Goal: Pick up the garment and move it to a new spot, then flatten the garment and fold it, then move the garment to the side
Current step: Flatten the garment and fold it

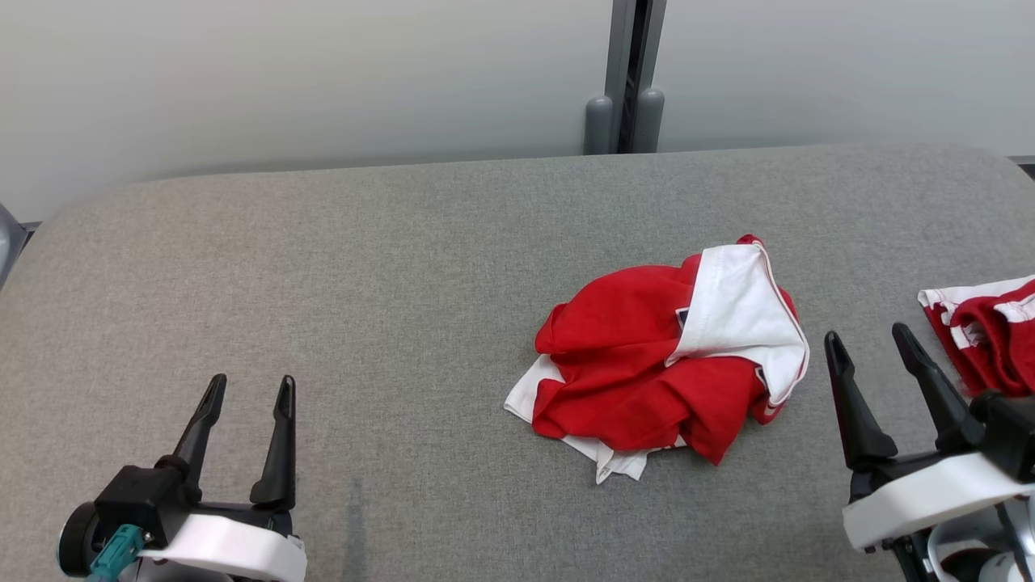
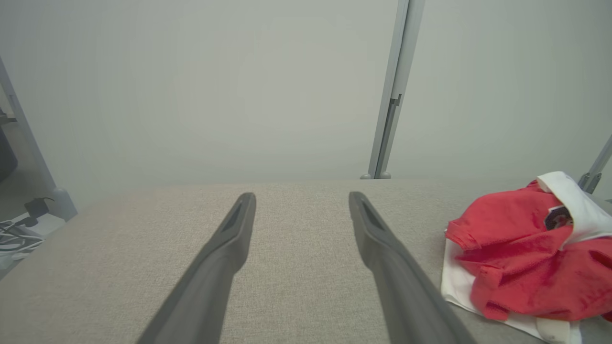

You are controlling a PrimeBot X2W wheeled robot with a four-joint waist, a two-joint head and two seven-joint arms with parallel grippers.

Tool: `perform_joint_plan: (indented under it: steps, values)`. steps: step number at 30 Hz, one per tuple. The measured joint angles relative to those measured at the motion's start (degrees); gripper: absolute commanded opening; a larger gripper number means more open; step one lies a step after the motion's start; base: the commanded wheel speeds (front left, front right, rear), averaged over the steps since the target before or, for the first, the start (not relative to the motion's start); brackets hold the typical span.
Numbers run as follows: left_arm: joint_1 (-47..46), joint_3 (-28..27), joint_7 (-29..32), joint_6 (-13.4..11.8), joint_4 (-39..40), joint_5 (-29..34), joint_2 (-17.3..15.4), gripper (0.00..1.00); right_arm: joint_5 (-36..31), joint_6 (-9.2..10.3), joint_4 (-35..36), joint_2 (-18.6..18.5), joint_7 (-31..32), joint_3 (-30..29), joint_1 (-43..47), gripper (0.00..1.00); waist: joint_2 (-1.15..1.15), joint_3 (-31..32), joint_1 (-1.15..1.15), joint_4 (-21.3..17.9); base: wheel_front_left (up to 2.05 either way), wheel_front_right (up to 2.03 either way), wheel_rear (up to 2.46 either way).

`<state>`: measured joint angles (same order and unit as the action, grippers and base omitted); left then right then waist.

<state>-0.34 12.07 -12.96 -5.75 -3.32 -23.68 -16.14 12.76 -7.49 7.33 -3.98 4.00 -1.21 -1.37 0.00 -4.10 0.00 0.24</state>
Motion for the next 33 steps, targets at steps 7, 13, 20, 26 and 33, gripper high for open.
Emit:
perform_joint_plan:
  steps: [7,13,20,26,33]
  values:
    - [1.1,0.6,1.2,-0.7,1.4,0.0,0.0,1.0,-2.2,0.0,0.8,0.5,0.1,0.5,2.0,1.0,0.0,0.9,0.0,-0.1,0.0,0.0,0.0]
    - [1.2,1.0,1.8,-1.2,2.2,-0.1,-0.1,1.0,-2.7,0.0,0.8,0.7,-0.3,0.7,2.1,1.0,0.0,1.1,0.0,0.0,0.0,0.0,0.0]
    - [1.2,1.4,2.3,-1.6,3.1,-0.1,-0.2,1.0,-3.2,0.0,0.5,0.8,-0.6,0.5,2.1,1.0,0.0,0.8,0.0,0.3,0.0,0.0,0.0]
    - [0.9,1.9,2.4,-1.6,3.8,-0.1,-0.2,1.0,-3.8,0.0,0.2,0.8,-0.5,0.4,1.1,1.0,0.0,-0.1,0.0,1.2,0.0,0.0,0.0]
    - [-1.1,2.6,2.1,-1.1,3.1,-0.2,0.2,1.0,-4.3,0.0,-4.7,-1.7,6.2,4.1,-4.5,1.0,0.0,-2.7,0.0,2.6,0.0,0.0,0.0]
